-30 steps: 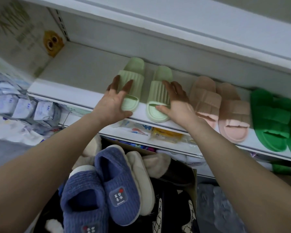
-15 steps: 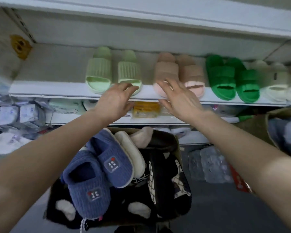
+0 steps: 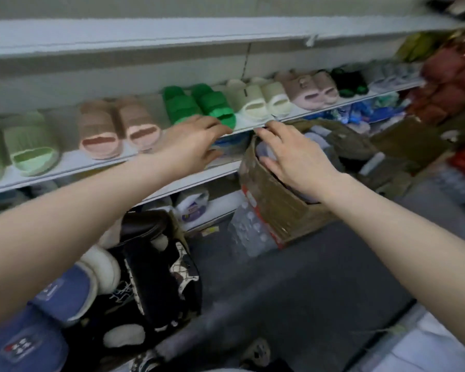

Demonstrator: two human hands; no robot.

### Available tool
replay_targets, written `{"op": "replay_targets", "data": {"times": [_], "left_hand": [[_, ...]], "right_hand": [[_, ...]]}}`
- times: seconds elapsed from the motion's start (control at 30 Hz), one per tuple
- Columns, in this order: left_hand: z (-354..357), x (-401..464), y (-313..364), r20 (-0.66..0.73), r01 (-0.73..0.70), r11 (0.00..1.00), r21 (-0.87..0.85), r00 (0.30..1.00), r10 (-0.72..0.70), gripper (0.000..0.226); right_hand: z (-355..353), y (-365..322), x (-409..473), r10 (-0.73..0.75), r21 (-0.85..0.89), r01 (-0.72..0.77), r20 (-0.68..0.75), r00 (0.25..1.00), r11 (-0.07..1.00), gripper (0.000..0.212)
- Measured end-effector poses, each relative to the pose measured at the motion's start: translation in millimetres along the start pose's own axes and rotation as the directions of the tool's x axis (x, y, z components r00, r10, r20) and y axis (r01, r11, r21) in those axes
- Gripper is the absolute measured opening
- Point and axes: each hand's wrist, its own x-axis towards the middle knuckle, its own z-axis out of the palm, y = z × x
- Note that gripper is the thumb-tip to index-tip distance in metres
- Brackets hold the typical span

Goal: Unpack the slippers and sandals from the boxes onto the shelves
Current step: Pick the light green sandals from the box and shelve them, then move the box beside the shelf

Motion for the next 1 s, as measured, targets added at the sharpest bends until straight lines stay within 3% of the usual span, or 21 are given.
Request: {"op": "replay_targets", "data": {"times": [0.17,0.47,0.7,1.0], "left_hand": [[28.8,107.6,123.0,-0.037,-0.202,0.979,-0.01,0.979,0.202,0.045],[96.9,266.0,298.8,-0.085,-0.388,0.911,-0.143,0.921,0.379,0.047],[166.8,368.8,364.0,-0.047,-0.454,0.865,-0.211,0.889,0.455,0.047],[246.4,530.7,405.9,-0.011,-0.477,0.841,-0.254,0.872,0.49,0.044]], "right_hand": [[-25.5,123.8,-109.0,0.158,-0.091,-0.157,-0.003,0.987,0.983,0.058],[-42.9,294.5,-265.6,0.416,-0.178,-0.404,0.03,0.909,0.897,0.056],[-8.9,397.1,-317.9,0.554,-0.185,-0.534,0.079,0.829,0.825,0.056],[43.1,558.6,-321.1,0.657,-0.225,-0.622,0.143,0.74,0.75,0.057]]}}
